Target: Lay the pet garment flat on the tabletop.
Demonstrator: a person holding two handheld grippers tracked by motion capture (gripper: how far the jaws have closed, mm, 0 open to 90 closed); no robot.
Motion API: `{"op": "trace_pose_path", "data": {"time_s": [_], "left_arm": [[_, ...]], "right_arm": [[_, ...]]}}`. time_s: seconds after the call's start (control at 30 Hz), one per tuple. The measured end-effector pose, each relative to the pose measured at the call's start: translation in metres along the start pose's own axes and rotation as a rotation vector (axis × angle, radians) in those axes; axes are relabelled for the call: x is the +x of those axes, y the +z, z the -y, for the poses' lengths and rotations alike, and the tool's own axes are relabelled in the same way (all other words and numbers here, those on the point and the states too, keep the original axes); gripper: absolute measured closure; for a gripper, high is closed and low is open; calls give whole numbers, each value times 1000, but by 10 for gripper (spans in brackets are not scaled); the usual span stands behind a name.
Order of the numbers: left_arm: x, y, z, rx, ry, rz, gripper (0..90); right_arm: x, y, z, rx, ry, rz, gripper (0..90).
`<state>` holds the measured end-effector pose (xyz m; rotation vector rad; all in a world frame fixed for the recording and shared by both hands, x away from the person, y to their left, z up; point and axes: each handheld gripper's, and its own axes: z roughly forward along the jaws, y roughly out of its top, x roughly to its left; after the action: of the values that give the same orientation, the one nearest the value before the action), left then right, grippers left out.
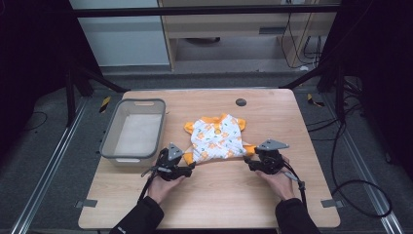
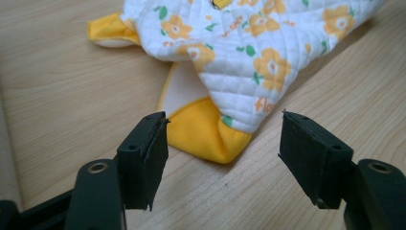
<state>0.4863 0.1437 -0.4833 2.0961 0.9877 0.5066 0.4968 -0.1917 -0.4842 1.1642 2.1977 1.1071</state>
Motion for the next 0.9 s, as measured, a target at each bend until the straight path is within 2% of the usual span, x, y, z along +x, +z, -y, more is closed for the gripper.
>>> {"op": "trace_pose_path", "data": {"time_s": [0.07, 0.2, 0.3, 0.43, 0.57, 0.67, 0.77, 0.9], "left_arm": [[-2, 5, 1, 13, 11, 1, 363], [-3, 11, 1, 25, 18, 7, 438], [-2, 15, 1, 37, 7, 12, 538], [-2, 19, 1, 60, 2, 10, 665], [-2, 19, 0, 68, -15, 6, 760], [-1, 16, -1, 70, -18, 26, 817], [-1, 8, -5, 67, -26, 51, 830], [-1, -12, -14, 13, -23, 76, 832]], "right_arm": [[0, 5, 2, 20, -8, 7, 442], [0, 12, 2, 26, -34, 4, 490], [3, 17, 1, 31, -67, 13, 550], [4, 19, 0, 40, -71, 22, 665], [5, 17, -2, 47, -62, 31, 842], [7, 13, -5, 54, -44, 5, 868], [9, 5, -9, 42, -39, -39, 871], [15, -12, -14, 1, -43, -77, 871]]}}
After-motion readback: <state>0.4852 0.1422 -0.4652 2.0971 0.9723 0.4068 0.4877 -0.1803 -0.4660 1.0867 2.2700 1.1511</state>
